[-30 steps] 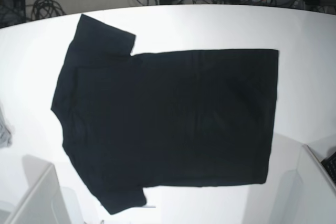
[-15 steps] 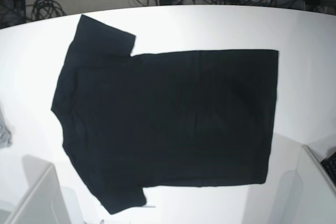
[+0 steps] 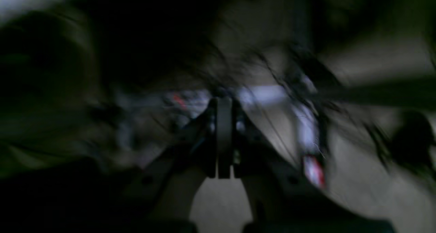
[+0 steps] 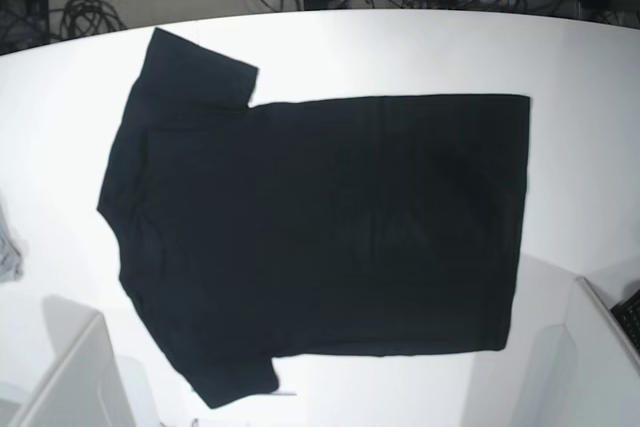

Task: Fold the T-shirt properly
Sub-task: 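Move both grippers down to the shoulder corners of the black T-shirt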

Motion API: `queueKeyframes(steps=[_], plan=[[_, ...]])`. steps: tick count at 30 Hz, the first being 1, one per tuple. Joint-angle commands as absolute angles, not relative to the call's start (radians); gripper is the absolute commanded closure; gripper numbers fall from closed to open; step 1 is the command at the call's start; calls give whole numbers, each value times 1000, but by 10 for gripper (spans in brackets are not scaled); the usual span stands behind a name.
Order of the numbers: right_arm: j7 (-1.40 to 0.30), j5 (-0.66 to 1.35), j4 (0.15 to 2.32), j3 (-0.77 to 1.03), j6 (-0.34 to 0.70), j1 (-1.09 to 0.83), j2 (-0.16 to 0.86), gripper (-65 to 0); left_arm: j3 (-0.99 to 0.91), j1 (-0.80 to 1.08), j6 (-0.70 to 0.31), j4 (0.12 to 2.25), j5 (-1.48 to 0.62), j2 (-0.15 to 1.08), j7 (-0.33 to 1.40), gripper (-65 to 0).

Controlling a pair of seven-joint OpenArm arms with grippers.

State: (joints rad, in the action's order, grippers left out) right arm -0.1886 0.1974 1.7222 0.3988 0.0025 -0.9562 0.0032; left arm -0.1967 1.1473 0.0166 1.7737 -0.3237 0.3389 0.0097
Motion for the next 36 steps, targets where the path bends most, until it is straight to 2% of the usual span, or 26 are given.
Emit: queueKeyframes(steps=[1,6,10,13,15,16,18,21,23,24,28,30,36], plan=[[-180,197,1765,410,1,-957,8,0,-211,1168,5,1816,-325,335,-7,0],[-183,197,1886,412,1,-883,8,0,-268,1133,5,1945,-326,334,-2,0],[-185,206,1917,407,2,-803,8,0,-277,1061,5,1945,-332,332,4,0],[-255,328,1943,410,18,-765,10,0,-278,1030,5,1943,-334,314,4,0],[-320,447,1956,418,81,-740,16,0,-278,1013,5,1943,-334,314,4,0],[-358,507,1956,437,120,-727,16,-35,-278,1004,5,1943,-334,314,4,0],[-447,625,1954,495,203,-688,16,-174,-278,986,5,1943,-334,314,4,0],[-588,760,1951,579,320,-627,15,-333,-278,963,5,1943,-335,314,5,0],[-668,819,1942,634,375,-588,10,-383,-278,961,5,1942,-335,315,5,0],[-705,842,1931,661,390,-562,10,-383,-278,961,5,1942,-335,315,5,-33],[-820,851,1851,763,390,-476,10,-374,-278,949,5,1936,-420,315,5,-374],[-852,851,1791,800,390,-449,15,-374,-280,943,4,1905,-541,323,5,-469],[-860,817,1678,791,395,-437,33,-374,-278,917,-127,1827,-851,412,5,-462]])
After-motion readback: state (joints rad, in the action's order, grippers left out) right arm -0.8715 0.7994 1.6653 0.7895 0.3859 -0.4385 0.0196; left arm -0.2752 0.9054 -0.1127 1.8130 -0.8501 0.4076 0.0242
